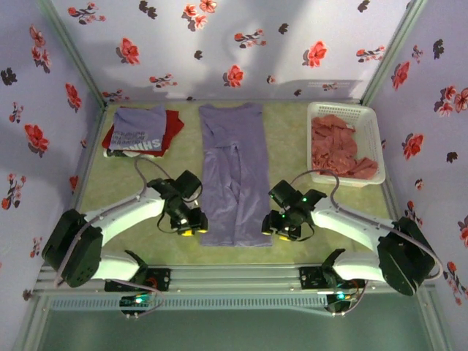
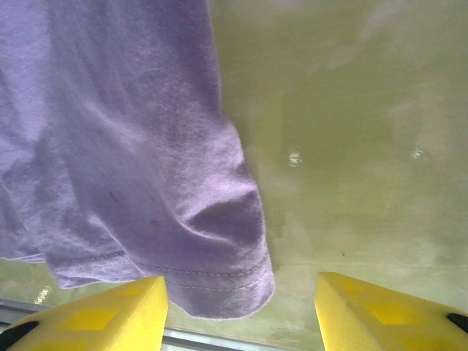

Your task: Fold and stack the t-shirts

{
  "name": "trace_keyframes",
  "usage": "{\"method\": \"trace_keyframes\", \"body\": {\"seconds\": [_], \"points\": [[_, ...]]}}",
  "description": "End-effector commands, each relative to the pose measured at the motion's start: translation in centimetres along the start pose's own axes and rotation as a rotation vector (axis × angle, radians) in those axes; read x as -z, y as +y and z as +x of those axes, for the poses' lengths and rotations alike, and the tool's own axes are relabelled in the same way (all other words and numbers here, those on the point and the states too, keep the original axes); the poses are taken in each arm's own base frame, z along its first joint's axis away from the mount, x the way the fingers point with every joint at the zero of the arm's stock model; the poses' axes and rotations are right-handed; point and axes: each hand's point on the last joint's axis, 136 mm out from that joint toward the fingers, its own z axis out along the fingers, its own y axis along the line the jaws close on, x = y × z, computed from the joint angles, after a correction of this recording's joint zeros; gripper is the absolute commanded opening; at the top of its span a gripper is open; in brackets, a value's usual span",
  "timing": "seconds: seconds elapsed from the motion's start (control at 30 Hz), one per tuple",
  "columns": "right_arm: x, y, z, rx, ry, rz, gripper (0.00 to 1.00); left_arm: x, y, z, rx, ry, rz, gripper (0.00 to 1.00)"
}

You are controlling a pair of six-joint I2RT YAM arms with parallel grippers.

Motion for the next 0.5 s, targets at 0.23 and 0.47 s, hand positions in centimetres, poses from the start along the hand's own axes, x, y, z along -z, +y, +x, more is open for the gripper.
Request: {"method": "trace_keyframes", "body": {"seconds": [0.23, 0.47], "points": [[-1.9, -0.3, 0.5, -0.021, 0.058, 0.001, 0.56, -2.5, -0.9, 1.8, 0.049, 0.061, 0.056, 0.41], [-2.5, 0.1, 0.7, -0.021, 0.087, -0.009, 0.53, -4.2, -1.2, 2.4, 0.042, 0.110, 0.049, 0.37]]}}
